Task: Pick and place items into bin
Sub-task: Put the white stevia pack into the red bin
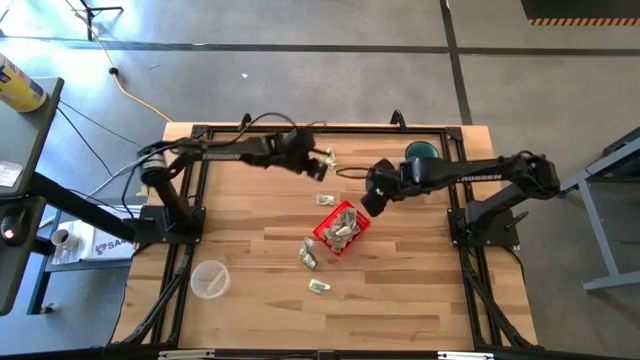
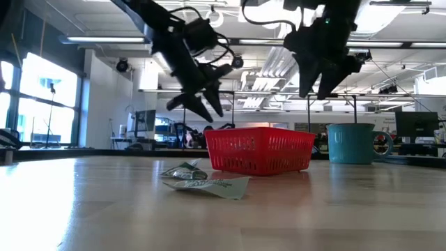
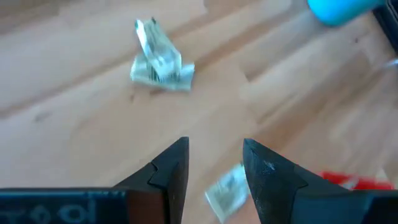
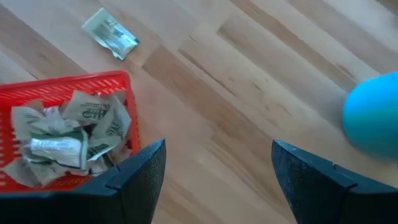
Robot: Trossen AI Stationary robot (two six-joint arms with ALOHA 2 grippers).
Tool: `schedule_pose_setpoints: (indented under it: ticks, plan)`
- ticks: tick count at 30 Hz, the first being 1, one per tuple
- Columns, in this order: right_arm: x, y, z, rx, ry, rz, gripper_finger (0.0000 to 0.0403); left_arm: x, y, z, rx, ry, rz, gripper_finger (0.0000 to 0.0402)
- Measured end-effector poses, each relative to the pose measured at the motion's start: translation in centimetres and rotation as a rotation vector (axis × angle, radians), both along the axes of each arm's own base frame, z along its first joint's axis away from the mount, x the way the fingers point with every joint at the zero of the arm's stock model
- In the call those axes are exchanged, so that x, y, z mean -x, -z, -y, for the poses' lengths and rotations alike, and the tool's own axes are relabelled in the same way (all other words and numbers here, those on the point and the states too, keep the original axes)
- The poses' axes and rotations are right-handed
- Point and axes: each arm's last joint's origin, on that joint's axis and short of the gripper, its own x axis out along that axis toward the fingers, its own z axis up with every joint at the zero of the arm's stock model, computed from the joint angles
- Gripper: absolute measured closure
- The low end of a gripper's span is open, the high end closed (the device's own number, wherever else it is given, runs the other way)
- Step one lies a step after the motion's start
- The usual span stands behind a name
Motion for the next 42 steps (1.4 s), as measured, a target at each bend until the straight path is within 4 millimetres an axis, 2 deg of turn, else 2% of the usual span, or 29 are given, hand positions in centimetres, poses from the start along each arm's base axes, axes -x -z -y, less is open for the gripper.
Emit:
schedule_pose_setpoints:
  ticks: [5,9,12,19,23,33,36,39,42]
  plan:
    - [-0.3,0.1,-1.0,-0.016,0.032,0.031,0.0121,-3.2,-0.2,-2.5,-0.045,0.023,-0.039,0.0218]
    - [-0.3,0.1,-1.3,-0.028,0.053,0.04,0.0121,-5.1,0.1,-4.5,-0.04,0.002,-0.152,0.0218]
    - [-0.3,0.1,-1.5,-0.034,0.073,0.048,0.0121,-5.6,0.7,-6.4,-0.004,-0.031,-0.266,0.0218]
    - [-0.3,0.1,-1.4,-0.014,0.124,0.064,0.0121,-6.3,1.9,-10.1,0.155,-0.025,-0.261,0.0218]
    - [-0.3,0.0,-1.5,0.013,0.153,0.072,0.0121,-6.5,2.5,-10.9,0.159,-0.032,-0.261,0.0218]
    - [-0.3,0.0,-2.0,0.042,0.151,0.075,0.0121,-7.0,5.6,-11.4,0.22,-0.017,-0.291,0.0218]
    - [-0.2,0.0,-2.0,0.043,0.156,0.071,0.0121,-7.1,5.6,-11.4,0.213,-0.018,-0.29,0.0221]
    - [-0.2,0.0,-2.0,0.043,0.156,0.07,0.0121,-7.3,5.0,-11.7,0.181,-0.026,-0.274,0.0237]
    - [-0.2,0.0,-2.0,0.044,0.156,0.065,0.0121,-7.4,5.4,-11.8,0.173,-0.005,-0.313,0.0269]
